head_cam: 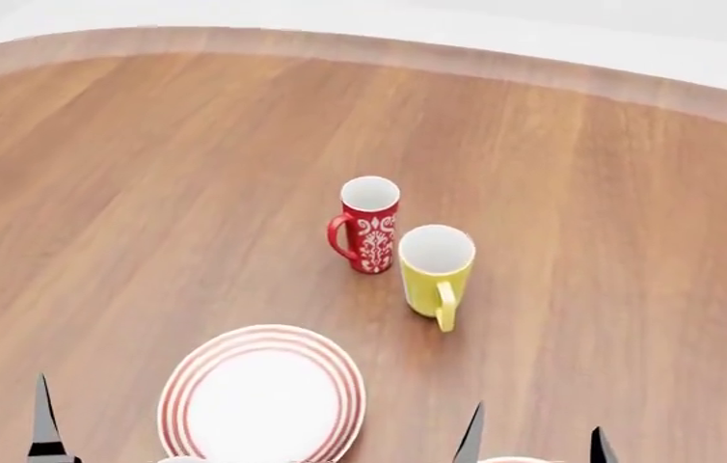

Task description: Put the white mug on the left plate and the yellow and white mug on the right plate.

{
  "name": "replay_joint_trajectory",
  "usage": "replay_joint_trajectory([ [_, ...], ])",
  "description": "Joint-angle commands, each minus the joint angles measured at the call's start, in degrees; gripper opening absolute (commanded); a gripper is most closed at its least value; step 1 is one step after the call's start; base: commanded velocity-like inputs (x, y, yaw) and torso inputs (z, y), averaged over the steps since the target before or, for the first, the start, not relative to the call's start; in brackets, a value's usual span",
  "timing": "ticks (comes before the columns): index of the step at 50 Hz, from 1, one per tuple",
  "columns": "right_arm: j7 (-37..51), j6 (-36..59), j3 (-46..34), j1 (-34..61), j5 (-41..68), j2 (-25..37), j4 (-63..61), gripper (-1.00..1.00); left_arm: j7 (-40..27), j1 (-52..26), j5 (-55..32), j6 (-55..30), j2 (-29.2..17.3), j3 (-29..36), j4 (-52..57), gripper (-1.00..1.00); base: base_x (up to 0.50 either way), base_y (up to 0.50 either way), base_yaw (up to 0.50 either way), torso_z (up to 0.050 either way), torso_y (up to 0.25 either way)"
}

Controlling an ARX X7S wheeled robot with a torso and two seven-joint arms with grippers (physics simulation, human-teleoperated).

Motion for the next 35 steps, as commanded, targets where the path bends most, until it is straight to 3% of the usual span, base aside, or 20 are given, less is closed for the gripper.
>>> replay_joint_trajectory([
  [1,-0.79,-0.59,0.93,-1.56,-2.30,-0.77,-0.14,1.00,1.60,2.08,-0.20,0.83,1.16,-0.75,0.90,1.00,0.48,0.14,0.00,0.000,0.000],
  [20,0.06,-0.08,0.23,-1.07,-2.11,-0.10,-0.35,1.00,1.20,1.25,-1.00,0.30,0.72,-0.30,0.73,1.00,0.01,0.00,0.00,0.000,0.000],
  [35,-2.70,7.72,-1.26,-6.76,-1.08,8.55,-11.21,1.00,-0.37,3.66,-3.82,-1.11,-0.63,-3.21,7.21,1.00,0.00,0.00,0.00,0.000,0.000],
])
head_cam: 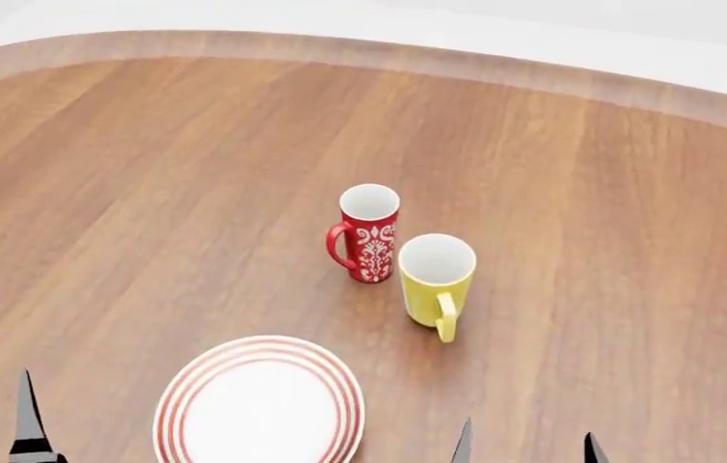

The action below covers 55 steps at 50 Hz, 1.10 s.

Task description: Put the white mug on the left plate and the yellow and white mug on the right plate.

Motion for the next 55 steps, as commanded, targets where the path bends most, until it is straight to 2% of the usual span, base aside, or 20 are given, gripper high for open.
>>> replay_joint_trajectory([
  [1,-3.48,6.03,0.78,-5.27,-0.39,5.50,-8.48,1.00,0.98,2.90,-2.16,-0.49,0.69,-3.10,4.70,1.00,0.00,0.00,0.00,0.000,0.000],
  [8,-4.26,13.63,-0.26,-6.07,-1.33,11.16,-14.39,1.00,0.30,3.53,-4.13,-0.78,0.05,-5.43,7.17,1.00,0.00,0.00,0.00,0.000,0.000],
  [14,-6.94,18.48,0.36,-6.95,2.38,15.84,-19.22,1.00,-0.65,3.95,-5.74,-0.32,0.01,-7.96,7.97,1.00,0.00,0.00,0.00,0.000,0.000],
  [24,-10.46,21.83,-2.19,-7.79,1.80,20.98,-22.03,1.00,-1.56,3.80,-5.91,0.40,0.28,-8.35,7.95,1.00,0.00,0.00,0.00,0.000,0.000],
  [27,-11.96,20.94,-5.22,-7.96,-1.52,22.26,-21.61,1.00,-1.30,3.46,-6.43,1.16,0.34,-8.45,6.59,1.00,0.00,0.00,0.00,0.000,0.000],
  [42,-15.78,22.34,-14.19,-8.14,-8.60,24.65,-23.64,1.00,-1.55,4.66,-7.47,1.65,-0.28,-9.33,7.57,1.00,0.00,0.00,0.00,0.000,0.000],
  [55,-21.35,26.99,-19.09,-0.61,-8.39,22.01,-21.21,1.00,-2.23,5.39,-8.50,1.76,-0.86,-10.76,8.98,1.00,0.00,0.00,0.00,0.000,0.000],
])
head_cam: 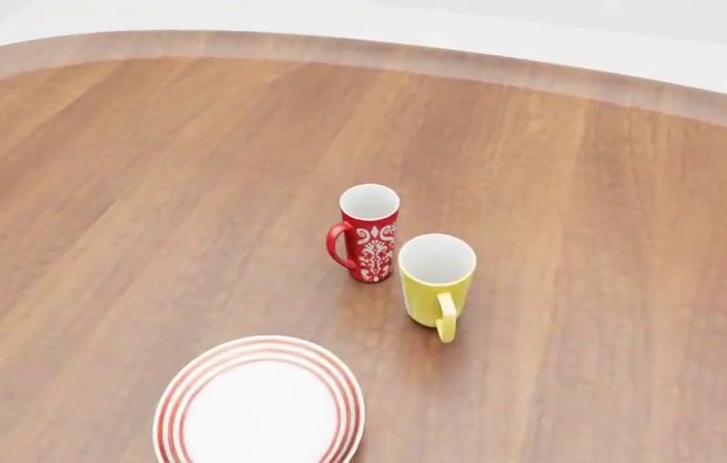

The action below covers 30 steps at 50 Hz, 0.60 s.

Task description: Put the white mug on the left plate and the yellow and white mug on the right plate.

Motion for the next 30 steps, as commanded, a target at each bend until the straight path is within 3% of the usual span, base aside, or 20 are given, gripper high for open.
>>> replay_joint_trajectory([
  [1,-6.36,3.48,-2.49,4.19,-1.49,-2.49,1.25,1.00,1.48,2.17,-0.47,0.66,1.14,-1.70,1.97,1.00,0.00,0.00,0.00,0.000,0.000],
  [30,-18.34,1.25,-1.87,15.33,9.11,-10.04,21.12,1.00,0.37,3.59,-1.00,1.07,0.60,-1.99,4.46,1.00,0.00,0.00,0.00,0.000,0.000],
])
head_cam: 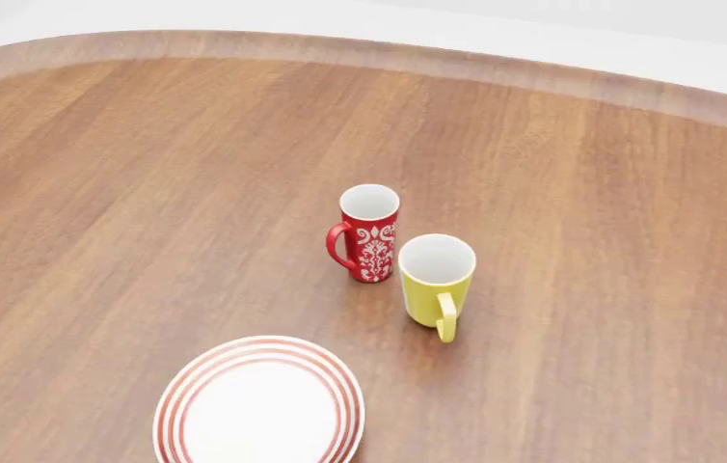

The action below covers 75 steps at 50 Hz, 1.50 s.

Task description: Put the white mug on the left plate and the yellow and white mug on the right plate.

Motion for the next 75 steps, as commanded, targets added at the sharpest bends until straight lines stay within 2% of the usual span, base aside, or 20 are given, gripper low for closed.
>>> replay_joint_trajectory([
  [1,-6.13,-0.91,-0.01,2.08,0.30,-3.68,7.92,1.00,1.55,2.15,-0.02,0.44,1.21,-1.12,1.88,1.00,0.00,0.00,0.00,0.000,0.000],
  [18,-10.69,0.37,-4.13,6.15,-0.51,-4.73,11.26,1.00,1.28,2.42,-0.24,0.95,0.86,-1.05,1.52,1.00,0.00,0.00,0.00,0.000,0.000],
  [35,-12.54,0.21,-3.08,10.66,0.88,-7.00,17.51,1.00,0.98,3.20,-0.40,1.58,0.58,-0.91,2.02,1.00,0.00,0.00,0.00,0.000,0.000],
  [75,-15.90,-3.34,-8.27,14.30,-2.16,-12.26,29.97,1.00,0.35,3.37,-1.12,1.76,-0.29,-0.36,2.75,1.00,0.00,0.00,0.00,0.000,0.000],
])
